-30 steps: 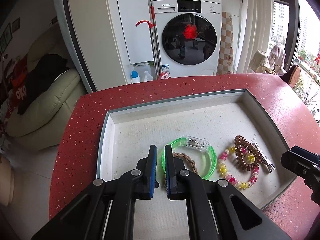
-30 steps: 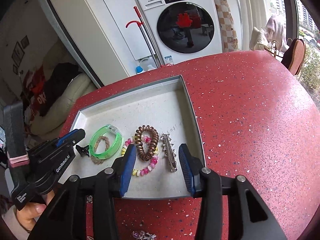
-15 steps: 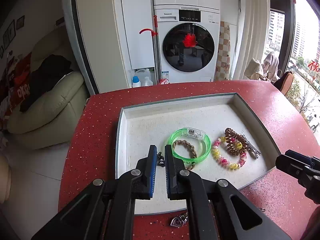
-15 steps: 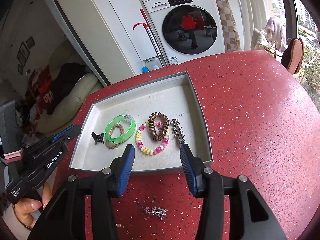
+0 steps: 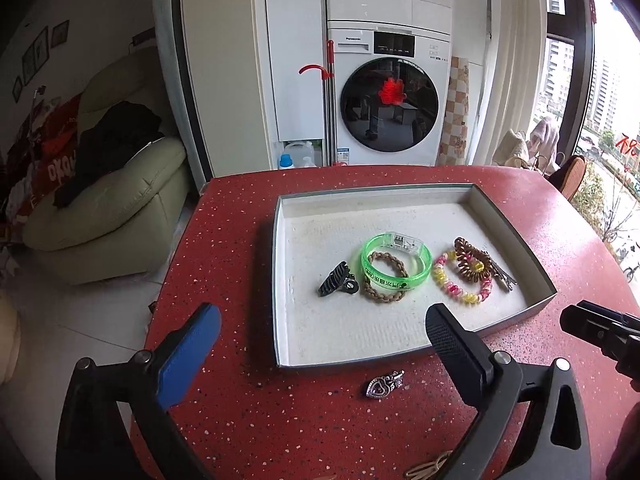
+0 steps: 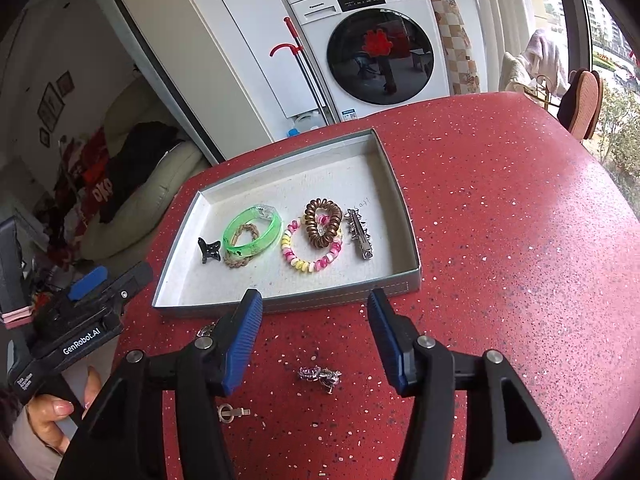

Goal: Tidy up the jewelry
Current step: 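Move both tools toward the yellow beaded hair tie and silver charm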

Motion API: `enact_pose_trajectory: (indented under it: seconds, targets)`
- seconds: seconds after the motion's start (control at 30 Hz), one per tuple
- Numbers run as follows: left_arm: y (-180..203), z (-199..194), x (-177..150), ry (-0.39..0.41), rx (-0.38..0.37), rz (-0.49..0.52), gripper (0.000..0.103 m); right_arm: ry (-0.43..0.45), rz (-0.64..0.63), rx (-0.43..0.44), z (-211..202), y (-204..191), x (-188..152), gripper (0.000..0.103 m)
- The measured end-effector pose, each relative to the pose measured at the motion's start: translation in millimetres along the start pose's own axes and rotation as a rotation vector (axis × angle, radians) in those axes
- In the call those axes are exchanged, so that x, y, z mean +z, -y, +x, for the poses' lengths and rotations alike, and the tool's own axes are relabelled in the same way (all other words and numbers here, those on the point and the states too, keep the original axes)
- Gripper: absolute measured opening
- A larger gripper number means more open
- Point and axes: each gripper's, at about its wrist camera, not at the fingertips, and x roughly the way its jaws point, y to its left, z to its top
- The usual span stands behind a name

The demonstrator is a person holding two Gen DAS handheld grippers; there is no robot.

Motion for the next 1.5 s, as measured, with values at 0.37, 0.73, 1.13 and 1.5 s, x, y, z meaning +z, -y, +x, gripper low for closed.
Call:
enact_pose_trajectory:
  seconds: [0.37,0.73,1.13,1.5]
  targets:
    - [-4.8,-25.3,-35.8,-0.032,-0.005,0.019,0.103,0.008,-0.050,0.050,-22.3,-8.3,-29.8,0.090]
    - [7.2,-45.7,-81.3,-0.078,-0.070,0.094,0.103,-0.033,-0.024,0.035,-39.2,5.5,-58.3,0.091]
    - [34.6,-72.8,-138.8,-0.147,-0.175,0.143,0.103,-0.085,-0.033,-0.004,-34.9,11.4,-88.2,0.091]
    - [57.6,-88.0,-167.1,-0.183,-0.244,0.209,0.103,-0.113,-0.052,-0.051,-23.8,15.8,-93.9,0.091]
